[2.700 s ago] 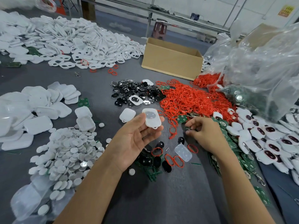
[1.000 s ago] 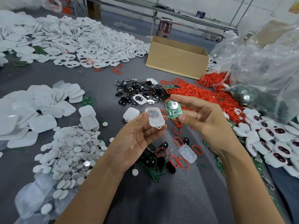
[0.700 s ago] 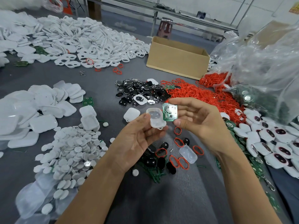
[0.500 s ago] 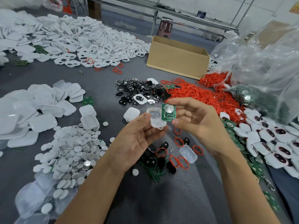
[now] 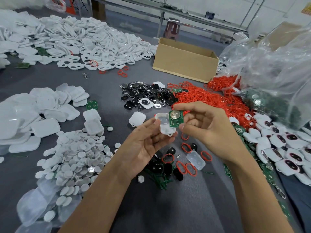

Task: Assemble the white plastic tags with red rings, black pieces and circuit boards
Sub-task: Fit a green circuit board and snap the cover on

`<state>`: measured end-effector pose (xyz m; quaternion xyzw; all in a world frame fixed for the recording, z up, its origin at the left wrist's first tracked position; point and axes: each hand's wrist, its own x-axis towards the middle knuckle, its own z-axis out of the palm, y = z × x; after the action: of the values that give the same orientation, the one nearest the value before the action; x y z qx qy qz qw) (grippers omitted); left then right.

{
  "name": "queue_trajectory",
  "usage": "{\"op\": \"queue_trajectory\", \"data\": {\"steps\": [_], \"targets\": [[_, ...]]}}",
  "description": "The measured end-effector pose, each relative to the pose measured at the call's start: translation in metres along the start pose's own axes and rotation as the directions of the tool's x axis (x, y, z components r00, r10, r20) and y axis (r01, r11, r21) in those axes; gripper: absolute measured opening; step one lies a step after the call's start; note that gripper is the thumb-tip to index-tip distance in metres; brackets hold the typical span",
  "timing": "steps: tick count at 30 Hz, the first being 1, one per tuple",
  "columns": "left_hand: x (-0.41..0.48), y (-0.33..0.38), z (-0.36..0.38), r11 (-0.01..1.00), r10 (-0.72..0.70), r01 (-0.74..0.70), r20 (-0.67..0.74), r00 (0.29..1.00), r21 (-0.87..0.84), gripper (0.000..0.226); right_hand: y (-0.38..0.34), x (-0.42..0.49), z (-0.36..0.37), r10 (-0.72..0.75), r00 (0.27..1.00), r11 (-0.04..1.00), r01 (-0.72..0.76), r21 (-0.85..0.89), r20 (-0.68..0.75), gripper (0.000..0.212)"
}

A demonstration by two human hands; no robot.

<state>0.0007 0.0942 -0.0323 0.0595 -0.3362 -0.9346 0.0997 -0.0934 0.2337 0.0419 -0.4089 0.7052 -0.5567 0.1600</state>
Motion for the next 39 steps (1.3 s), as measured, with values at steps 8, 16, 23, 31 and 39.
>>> {"op": "queue_trajectory", "data": {"steps": [8, 16, 23, 31, 39], "targets": [[0.0, 0.0, 0.002, 1.0, -0.005, 0.006, 0.004, 1.0, -0.028, 0.033, 0.01, 0.001, 0.005, 0.026, 0.997, 0.977, -0.041, 0.208, 0.072, 0.043], [0.0, 0.0, 0.001, 1.0, -0.012, 0.012, 0.007, 1.0, -0.025, 0.039, 0.008, 0.008, -0.003, 0.428, 0.904, 0.287, -0.144, 0.947, 0.008, 0.048], [0.0, 0.001, 0.002, 0.999, -0.016, 0.015, -0.027, 1.0, -0.048, 0.039, 0.009, 0.008, -0.004, 0.483, 0.867, 0.068, -0.173, 0.983, 0.119, 0.038], [0.0, 0.001, 0.002, 0.999, -0.017, 0.016, -0.032, 0.999, -0.042, 0.039, 0.007, 0.007, 0.002, 0.395, 0.919, 0.536, -0.228, 0.813, -0.003, 0.032], [0.0, 0.001, 0.001, 0.999, -0.02, 0.019, -0.035, 0.999, -0.035, 0.036, 0.016, 0.008, 0.007, 0.272, 0.872, 0.948, -0.17, 0.27, -0.408, 0.031]]}}
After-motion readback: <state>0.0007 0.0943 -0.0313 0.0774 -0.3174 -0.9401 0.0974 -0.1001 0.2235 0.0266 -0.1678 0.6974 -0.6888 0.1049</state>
